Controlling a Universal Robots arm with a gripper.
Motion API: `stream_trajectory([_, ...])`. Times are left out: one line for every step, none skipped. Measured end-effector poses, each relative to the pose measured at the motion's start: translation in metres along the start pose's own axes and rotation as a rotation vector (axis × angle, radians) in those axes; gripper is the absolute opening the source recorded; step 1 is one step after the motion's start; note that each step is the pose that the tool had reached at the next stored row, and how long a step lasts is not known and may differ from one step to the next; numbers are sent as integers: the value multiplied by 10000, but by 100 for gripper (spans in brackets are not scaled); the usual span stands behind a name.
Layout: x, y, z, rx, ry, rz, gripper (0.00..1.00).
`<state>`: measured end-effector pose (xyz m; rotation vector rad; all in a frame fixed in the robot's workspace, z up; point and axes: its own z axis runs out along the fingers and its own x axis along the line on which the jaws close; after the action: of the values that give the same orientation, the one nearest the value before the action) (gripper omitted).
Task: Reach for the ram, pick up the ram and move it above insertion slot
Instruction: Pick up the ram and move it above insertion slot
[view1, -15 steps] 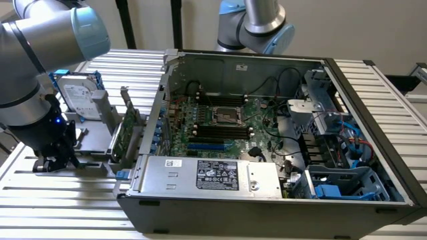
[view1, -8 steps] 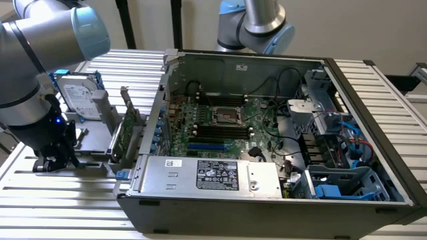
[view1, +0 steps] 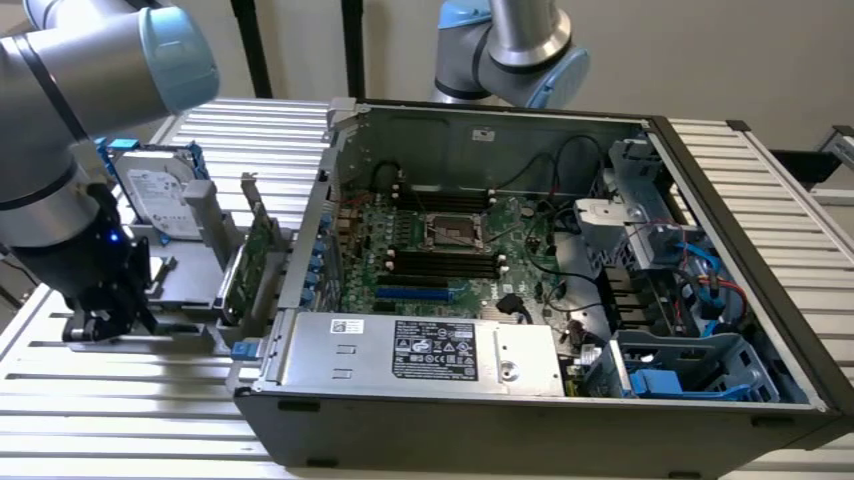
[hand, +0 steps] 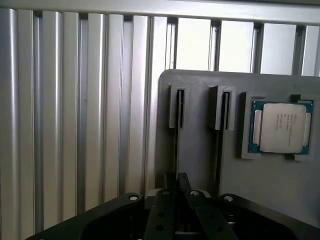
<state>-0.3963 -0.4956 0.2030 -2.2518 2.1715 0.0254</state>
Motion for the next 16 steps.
stream_trajectory([0, 0, -8, 0, 0, 0, 14])
stream_trajectory([0, 0, -17, -1, 0, 0, 14])
stream_trajectory([-1, 0, -25, -1, 0, 0, 14])
stream_trajectory([-1, 0, -35, -1, 0, 1, 14])
stream_trajectory([-1, 0, -45, -1, -1, 1, 14])
stream_trajectory([-1, 0, -57, 0, 0, 1, 14])
stream_trajectory([-2, 0, -71, 0, -1, 1, 14])
stream_trajectory([-2, 0, -86, 0, -1, 0, 14])
stream_trajectory([-2, 0, -102, 0, -1, 0, 14])
stream_trajectory([-3, 0, -117, 0, -1, 0, 14])
stream_trajectory([-3, 0, -131, 0, -1, 0, 14])
stream_trajectory([-3, 0, -148, -1, 0, 1, 14])
stream_trajectory([-4, 1, -168, -1, 1, 1, 14])
stream_trajectory([-4, 1, -194, -1, 0, 1, 14])
stream_trajectory([-5, 0, -224, -1, 0, 0, 14])
stream_trajectory([-6, 0, -266, -1, 0, 0, 14])
